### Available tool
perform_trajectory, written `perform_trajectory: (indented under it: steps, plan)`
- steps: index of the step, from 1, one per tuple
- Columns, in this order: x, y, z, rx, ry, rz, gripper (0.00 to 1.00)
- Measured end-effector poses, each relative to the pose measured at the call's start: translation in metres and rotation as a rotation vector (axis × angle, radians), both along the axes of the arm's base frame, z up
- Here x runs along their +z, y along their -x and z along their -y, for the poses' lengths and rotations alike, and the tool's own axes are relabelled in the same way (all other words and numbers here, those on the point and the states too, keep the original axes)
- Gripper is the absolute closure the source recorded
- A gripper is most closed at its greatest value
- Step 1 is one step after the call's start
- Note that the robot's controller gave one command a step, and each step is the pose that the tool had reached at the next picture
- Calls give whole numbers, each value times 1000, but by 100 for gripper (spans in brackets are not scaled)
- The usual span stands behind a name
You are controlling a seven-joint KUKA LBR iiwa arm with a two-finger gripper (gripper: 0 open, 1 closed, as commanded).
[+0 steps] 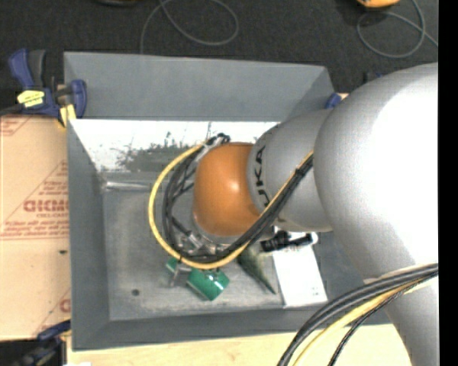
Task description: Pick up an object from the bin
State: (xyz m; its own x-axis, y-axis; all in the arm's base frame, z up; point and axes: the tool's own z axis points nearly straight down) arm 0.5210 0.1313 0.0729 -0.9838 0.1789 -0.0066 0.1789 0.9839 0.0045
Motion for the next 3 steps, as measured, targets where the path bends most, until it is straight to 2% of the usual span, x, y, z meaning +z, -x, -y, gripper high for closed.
perform_trajectory:
  steps: [3]
  plan:
    - [2,0,0,1,0,-2,100]
